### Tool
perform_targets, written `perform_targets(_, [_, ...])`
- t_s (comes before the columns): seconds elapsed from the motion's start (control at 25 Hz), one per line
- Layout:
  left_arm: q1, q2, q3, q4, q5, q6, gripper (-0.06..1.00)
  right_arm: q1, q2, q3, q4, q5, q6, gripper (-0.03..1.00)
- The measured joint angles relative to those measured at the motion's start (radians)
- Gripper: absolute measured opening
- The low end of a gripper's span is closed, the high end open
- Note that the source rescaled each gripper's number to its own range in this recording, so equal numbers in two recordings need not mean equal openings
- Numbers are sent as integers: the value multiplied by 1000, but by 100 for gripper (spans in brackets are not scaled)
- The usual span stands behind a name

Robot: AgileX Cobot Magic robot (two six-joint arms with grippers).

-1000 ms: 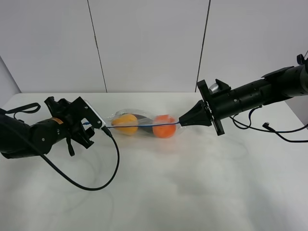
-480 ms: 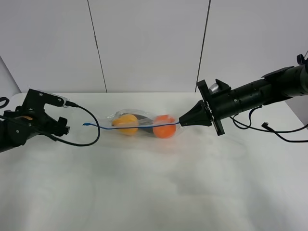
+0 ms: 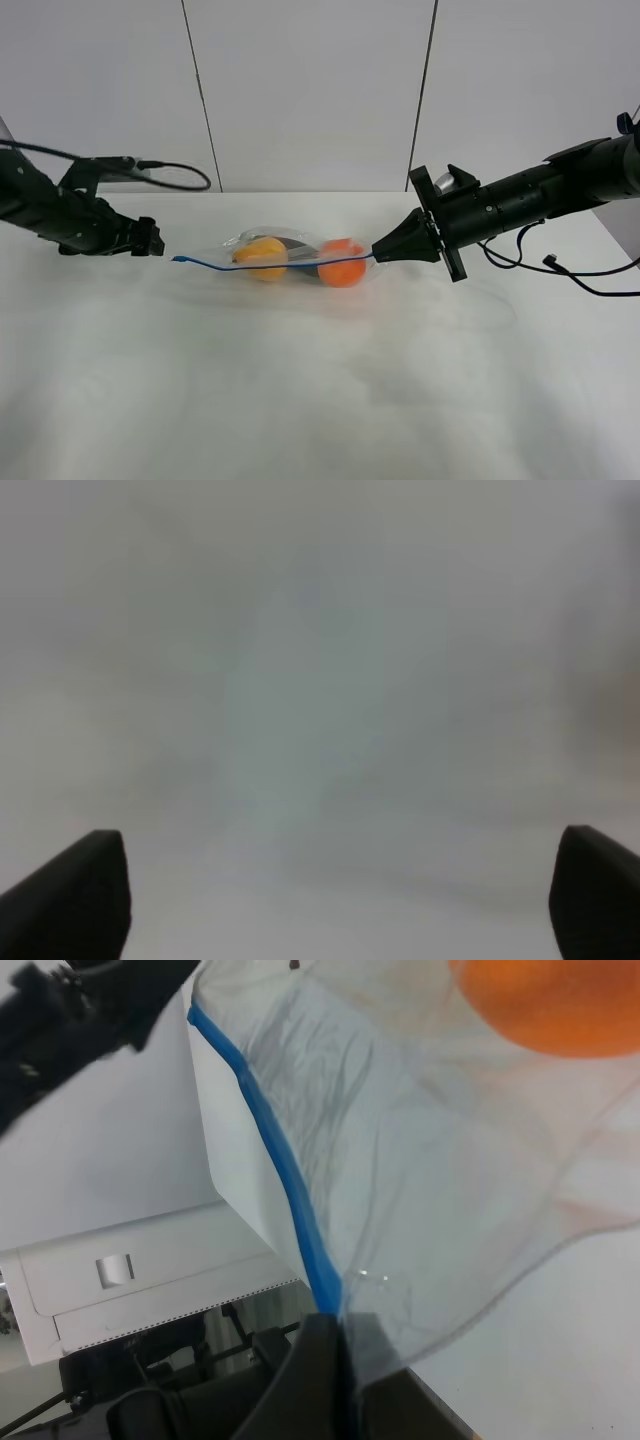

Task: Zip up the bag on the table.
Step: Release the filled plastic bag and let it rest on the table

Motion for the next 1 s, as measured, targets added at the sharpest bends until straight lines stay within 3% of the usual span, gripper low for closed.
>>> perform_targets(0.16, [0, 15, -188, 88, 390, -184, 96, 0, 0, 0, 0, 0, 0, 0])
perform_targets(0.32, [0, 48, -319, 258, 642, -364, 96, 0, 0, 0, 0, 0, 0, 0])
perform_targets(0.6, [1, 48, -364, 413, 823, -431, 96, 0, 0, 0, 0, 0, 0, 0])
perform_targets(0.84, [1, -26, -324, 421, 868, -440, 96, 0, 0, 0, 0, 0, 0, 0])
perform_targets(1.0, [1, -160, -174, 405, 872, -441, 96, 0, 0, 0, 0, 0, 0, 0])
